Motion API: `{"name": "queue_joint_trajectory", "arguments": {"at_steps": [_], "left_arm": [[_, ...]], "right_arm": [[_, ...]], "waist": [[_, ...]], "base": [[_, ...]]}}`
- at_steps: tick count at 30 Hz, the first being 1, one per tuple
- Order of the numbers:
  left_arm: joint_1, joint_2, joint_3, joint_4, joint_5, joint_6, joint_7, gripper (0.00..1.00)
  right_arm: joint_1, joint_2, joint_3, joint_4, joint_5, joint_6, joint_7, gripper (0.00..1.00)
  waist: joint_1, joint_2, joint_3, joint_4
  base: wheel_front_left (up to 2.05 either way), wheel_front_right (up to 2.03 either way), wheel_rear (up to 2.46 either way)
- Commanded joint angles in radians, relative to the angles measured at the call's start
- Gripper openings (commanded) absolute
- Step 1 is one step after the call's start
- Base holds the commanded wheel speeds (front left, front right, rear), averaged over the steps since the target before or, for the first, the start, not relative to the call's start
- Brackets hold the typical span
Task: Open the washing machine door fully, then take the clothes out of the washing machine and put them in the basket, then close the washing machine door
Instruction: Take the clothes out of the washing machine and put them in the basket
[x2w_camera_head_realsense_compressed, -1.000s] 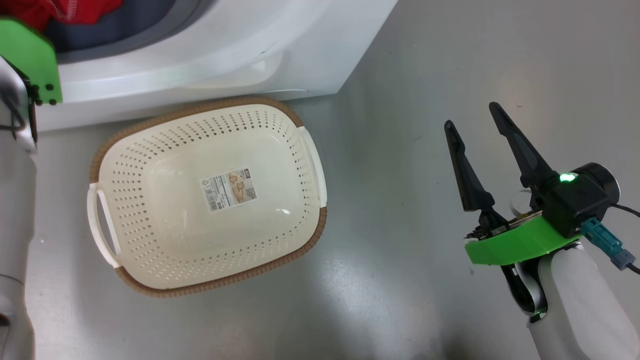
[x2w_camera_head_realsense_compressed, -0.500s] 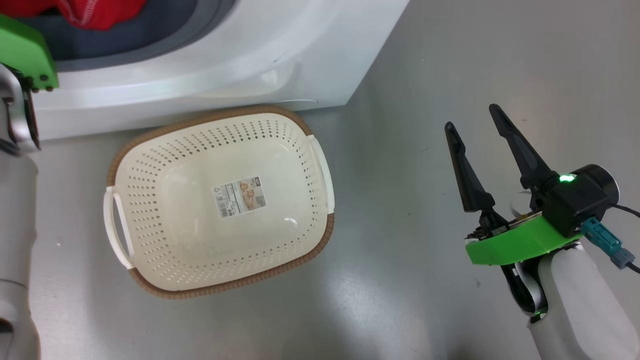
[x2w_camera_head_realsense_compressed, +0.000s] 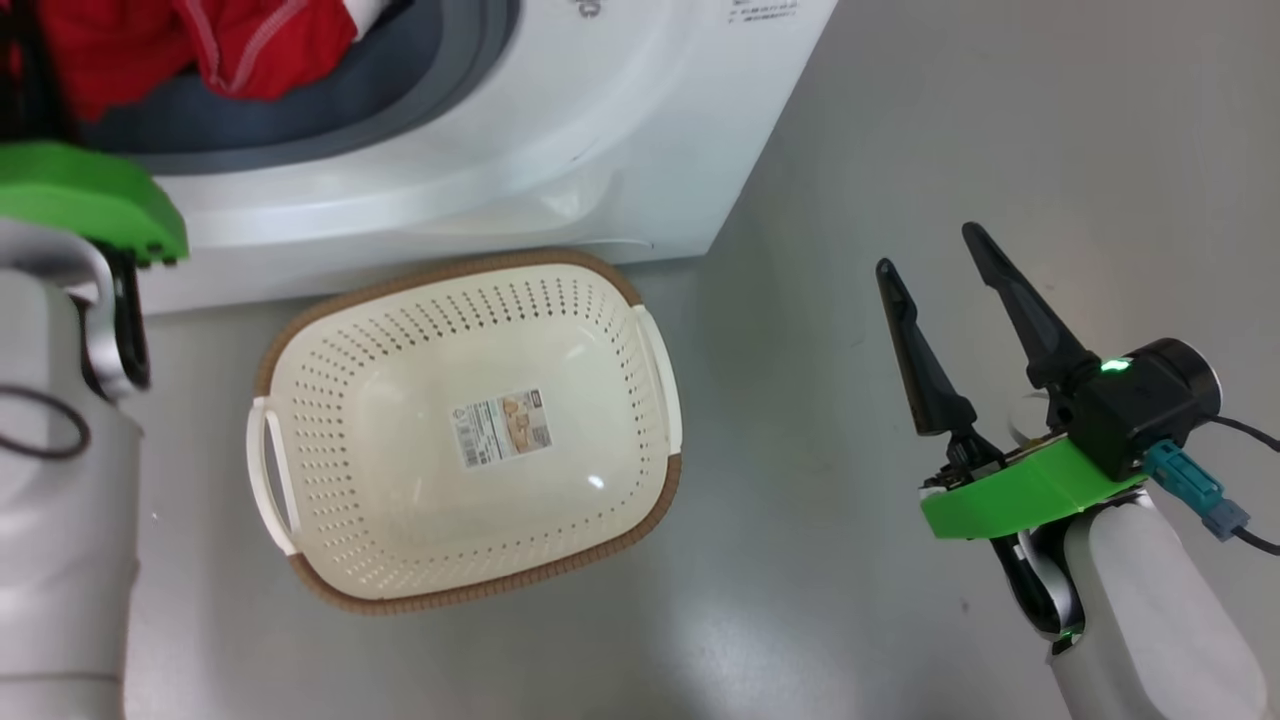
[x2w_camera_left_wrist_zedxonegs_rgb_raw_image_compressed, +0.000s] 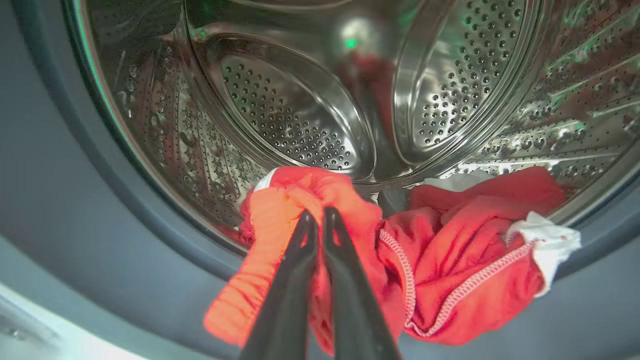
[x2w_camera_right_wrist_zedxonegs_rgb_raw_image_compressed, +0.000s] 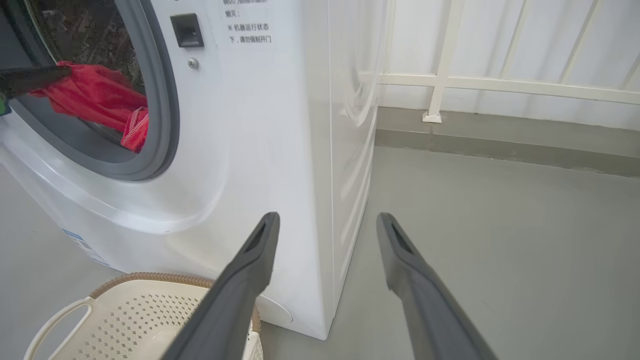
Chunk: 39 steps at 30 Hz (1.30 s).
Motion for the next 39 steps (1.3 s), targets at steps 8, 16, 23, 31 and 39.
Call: {"name": "queue_joint_trajectory", "arguments": {"at_steps": [8, 16, 23, 31, 39], "left_arm": [[0.171, 0.015, 0.063, -0.220, -0.041, -0.025, -0.009, 0.00], [0.298, 0.001, 0.064, -0.327, -0.059, -0.031, -0.008, 0.00], [0.410, -0.010, 0.064, -0.442, -0.079, -0.029, 0.003, 0.00], [0.532, -0.031, 0.055, -0.576, -0.098, -0.016, 0.045, 0.00], [0.619, -0.046, 0.035, -0.753, -0.106, -0.001, 0.097, 0.00]], "right_arm": [[0.050, 0.007, 0.019, -0.005, 0.010, 0.000, -0.006, 1.00], [0.078, 0.006, 0.017, 0.006, 0.009, 0.000, -0.006, 1.00], [0.110, 0.005, 0.004, 0.020, 0.010, 0.000, -0.006, 1.00], [0.135, 0.011, 0.002, 0.029, 0.011, 0.000, -0.006, 1.00], [0.153, 0.016, -0.007, 0.027, 0.014, 0.000, -0.006, 1.00]], "waist": [[0.0000, 0.0000, -0.093, -0.008], [0.0000, 0.0000, -0.158, -0.010], [0.0000, 0.0000, -0.214, 0.003], [0.0000, 0.0000, -0.279, 0.012], [0.0000, 0.0000, -0.298, 0.015]], "base": [[0.00, 0.00, 0.00], [0.00, 0.00, 0.00], [0.00, 0.00, 0.00], [0.00, 0.00, 0.00], [0.00, 0.00, 0.00]]}}
